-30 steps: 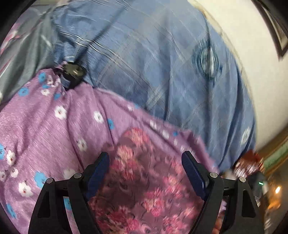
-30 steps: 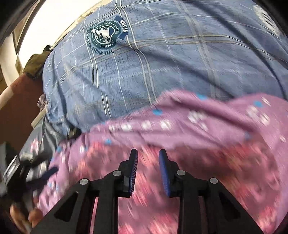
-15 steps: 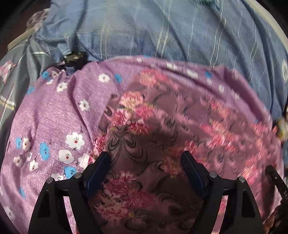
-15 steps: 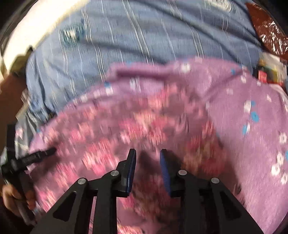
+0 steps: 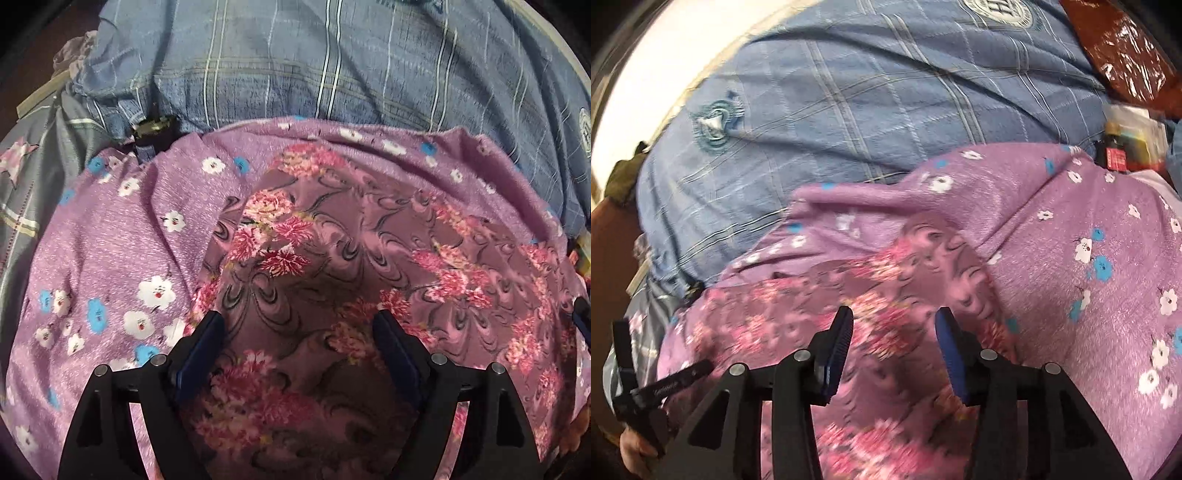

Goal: Fold small clothes

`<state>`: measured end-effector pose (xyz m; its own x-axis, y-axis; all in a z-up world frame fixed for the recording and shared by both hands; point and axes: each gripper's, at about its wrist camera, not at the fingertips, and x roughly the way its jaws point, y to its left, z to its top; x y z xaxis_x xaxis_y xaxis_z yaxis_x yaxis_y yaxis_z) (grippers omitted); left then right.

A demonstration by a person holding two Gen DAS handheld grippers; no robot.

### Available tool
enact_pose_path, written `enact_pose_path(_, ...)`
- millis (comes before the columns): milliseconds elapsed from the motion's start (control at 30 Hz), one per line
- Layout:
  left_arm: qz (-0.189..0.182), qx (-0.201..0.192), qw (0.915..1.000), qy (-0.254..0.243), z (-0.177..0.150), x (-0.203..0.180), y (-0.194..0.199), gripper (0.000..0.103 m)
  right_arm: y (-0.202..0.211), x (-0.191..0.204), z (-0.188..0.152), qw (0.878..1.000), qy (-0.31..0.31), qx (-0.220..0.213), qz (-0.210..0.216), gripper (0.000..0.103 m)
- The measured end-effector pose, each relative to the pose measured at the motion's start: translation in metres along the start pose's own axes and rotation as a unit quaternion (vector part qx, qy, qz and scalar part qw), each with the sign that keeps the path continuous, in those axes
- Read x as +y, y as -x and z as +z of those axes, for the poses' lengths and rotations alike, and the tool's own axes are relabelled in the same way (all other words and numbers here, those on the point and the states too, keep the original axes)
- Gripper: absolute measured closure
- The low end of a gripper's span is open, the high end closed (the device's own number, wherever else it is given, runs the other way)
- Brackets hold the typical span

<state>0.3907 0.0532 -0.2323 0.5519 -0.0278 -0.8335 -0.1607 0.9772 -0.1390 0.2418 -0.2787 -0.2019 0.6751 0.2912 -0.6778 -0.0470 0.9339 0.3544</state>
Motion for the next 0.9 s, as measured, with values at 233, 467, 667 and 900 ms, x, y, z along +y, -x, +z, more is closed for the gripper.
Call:
enact_pose_path(233, 0.028, -0.032, 0.999, -0.008, -0.034, -0.002, 0.036, 0.02, -0.01, 0.018, -0.027, 0.995, 0.04, 0.079, -0.054, 0.055)
enact_pose_path(467, 0.036, -0.103, 0.9939, -0.018, -0.075, -0.015, 0.097, 0.02, 0.062, 0.047, -0.054, 0.997, 0.071, 0.0, -0.013, 0.054)
enact_pose_path(667, 0.033, -0.134, 0.9901, -0.022, -0.103, -0.015, 0.132, 0.02, 0.093, 0.063, -0.071, 0.995, 0.1, -0.024, -0.005, 0.054)
enact_pose_path(900, 0.043, -0.134, 0.9893, -0.037, -0.105, -0.016, 0.129, 0.02, 0.069, 0.081, -0.08, 0.992, 0.127, -0.003, -0.023, 0.055)
